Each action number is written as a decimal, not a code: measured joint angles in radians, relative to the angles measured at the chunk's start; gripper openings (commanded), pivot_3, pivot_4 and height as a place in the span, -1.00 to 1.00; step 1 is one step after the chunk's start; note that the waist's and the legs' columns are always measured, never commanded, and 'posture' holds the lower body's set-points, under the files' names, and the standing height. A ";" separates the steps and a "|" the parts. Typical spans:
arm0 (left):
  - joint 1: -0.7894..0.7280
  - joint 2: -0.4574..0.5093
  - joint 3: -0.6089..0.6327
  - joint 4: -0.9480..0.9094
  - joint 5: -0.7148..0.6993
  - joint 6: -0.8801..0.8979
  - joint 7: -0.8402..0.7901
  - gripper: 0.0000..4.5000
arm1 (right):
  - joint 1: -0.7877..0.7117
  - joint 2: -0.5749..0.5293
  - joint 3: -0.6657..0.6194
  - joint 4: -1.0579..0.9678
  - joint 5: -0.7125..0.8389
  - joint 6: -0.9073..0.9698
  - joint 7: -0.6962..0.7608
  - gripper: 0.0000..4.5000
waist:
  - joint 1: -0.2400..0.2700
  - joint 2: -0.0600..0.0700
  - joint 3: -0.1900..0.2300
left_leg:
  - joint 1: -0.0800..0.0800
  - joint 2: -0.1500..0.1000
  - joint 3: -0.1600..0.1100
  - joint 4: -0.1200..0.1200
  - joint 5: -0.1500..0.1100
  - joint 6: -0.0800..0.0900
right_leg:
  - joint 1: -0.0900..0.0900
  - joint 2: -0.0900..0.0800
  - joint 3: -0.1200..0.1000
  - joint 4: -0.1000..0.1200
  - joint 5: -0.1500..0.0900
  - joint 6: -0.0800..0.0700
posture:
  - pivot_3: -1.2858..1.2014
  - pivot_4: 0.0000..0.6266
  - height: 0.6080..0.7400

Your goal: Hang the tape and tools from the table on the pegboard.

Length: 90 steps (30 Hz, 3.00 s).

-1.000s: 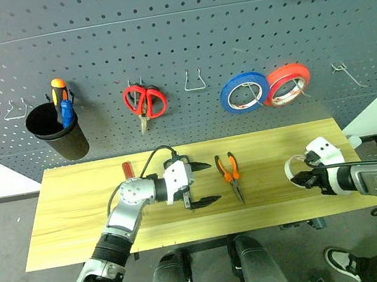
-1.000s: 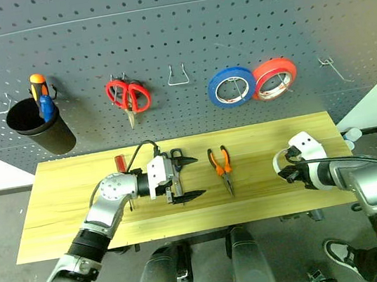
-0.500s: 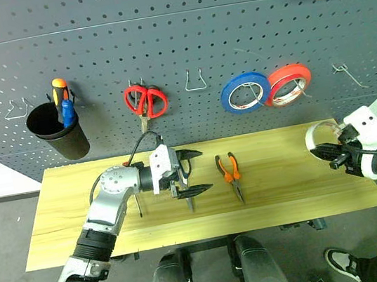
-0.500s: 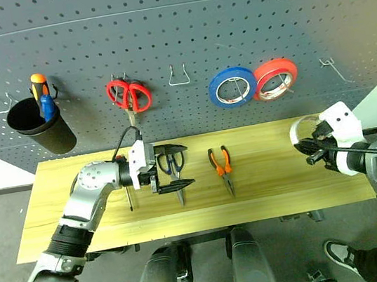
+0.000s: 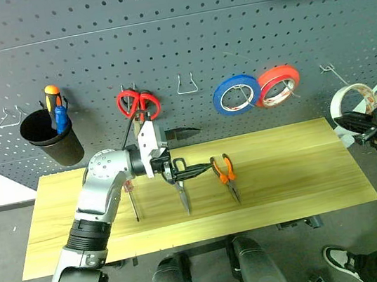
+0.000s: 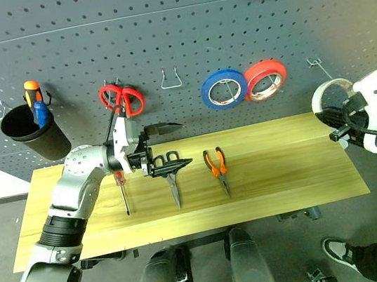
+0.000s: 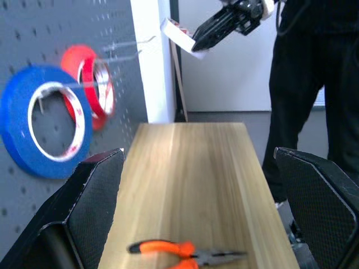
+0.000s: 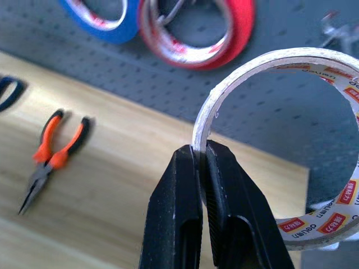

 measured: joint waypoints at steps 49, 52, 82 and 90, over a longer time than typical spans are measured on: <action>0.014 0.000 0.056 -0.080 -0.068 0.025 0.077 1.00 | -0.449 0.032 0.366 0.757 -0.223 -0.612 0.079 0.98 | -0.009 0.008 -0.052 | 0.007 -0.001 0.007 0.007 0.001 0.000 | 0.004 0.002 0.013 0.004 0.007 0.007 | -0.05 -0.74 1.00; 0.024 0.007 0.058 -0.083 -0.069 0.029 0.077 1.00 | -0.325 -0.032 0.304 0.540 -0.135 -0.451 0.135 0.98 | -0.004 0.008 -0.052 | 0.007 -0.001 0.007 0.008 0.001 0.000 | 0.005 0.002 0.014 0.005 0.007 0.007 | -0.05 -0.72 1.00; 0.325 0.250 0.162 -0.122 -0.018 -0.039 0.040 1.00 | -0.311 0.355 0.627 0.304 -0.003 0.153 -0.196 0.98 | 0.001 0.001 -0.047 | 0.014 0.003 0.006 0.008 -0.001 0.000 | 0.007 0.003 0.018 0.003 0.005 0.001 | 0.03 -0.42 1.00; 0.337 0.299 0.186 -0.100 -0.026 -0.037 0.013 1.00 | -0.443 0.408 0.646 0.425 -0.029 0.225 -0.227 0.98 | 0.023 0.002 -0.035 | 0.001 0.003 0.006 0.006 0.000 0.001 | -0.006 0.003 0.017 0.003 0.007 -0.002 | 0.06 -0.30 1.00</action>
